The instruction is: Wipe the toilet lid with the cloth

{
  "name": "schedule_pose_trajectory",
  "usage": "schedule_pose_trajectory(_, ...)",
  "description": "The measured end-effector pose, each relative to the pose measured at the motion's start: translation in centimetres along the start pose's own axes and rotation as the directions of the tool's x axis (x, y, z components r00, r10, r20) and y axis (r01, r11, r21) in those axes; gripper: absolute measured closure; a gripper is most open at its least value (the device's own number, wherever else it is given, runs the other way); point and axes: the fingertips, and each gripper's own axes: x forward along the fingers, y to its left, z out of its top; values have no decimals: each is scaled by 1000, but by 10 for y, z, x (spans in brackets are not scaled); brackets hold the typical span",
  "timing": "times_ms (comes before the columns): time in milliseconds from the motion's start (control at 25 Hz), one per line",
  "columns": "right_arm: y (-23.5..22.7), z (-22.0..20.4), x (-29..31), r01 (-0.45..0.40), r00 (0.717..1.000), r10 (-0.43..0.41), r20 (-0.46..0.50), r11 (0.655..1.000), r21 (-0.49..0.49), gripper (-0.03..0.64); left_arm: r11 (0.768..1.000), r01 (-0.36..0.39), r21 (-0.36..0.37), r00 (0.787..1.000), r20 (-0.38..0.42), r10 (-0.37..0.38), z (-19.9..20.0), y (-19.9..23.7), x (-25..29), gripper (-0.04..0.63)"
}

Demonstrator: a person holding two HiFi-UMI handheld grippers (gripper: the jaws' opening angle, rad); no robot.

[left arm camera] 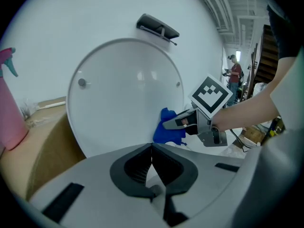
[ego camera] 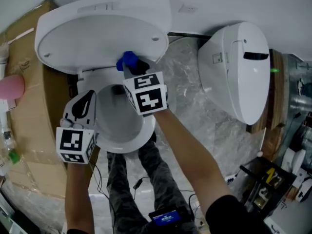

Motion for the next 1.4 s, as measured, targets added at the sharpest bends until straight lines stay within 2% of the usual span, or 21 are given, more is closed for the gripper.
schedule_pose_trajectory(440,95,9,53,-112,993,110,-45,992,-51,526,988,-60,-140,998,2,61,-21,43,-24,583)
schedule_pose_trajectory(640,134,7,78,-165,985,161,-64,984,-64,526,972,-79,-220,997,4,82,-34,55,-32,583)
schedule_pose_trajectory(800,158,0,97,-196,978,187,-94,976,-92,526,963,-93,-254,995,2,96,-40,57,-35,583)
schedule_pose_trajectory(960,173,-7,112,-246,965,236,-112,966,-83,526,941,-133,-311,990,3,141,-42,68,-38,583)
schedule_pose_trajectory(1160,178,-14,118,-274,956,258,-143,956,-106,526,945,-170,-278,985,-9,174,-45,72,-37,583)
schedule_pose_trajectory(1400,152,-22,111,-229,967,215,-135,968,-100,526,958,-170,-231,985,-25,169,-49,68,-34,583)
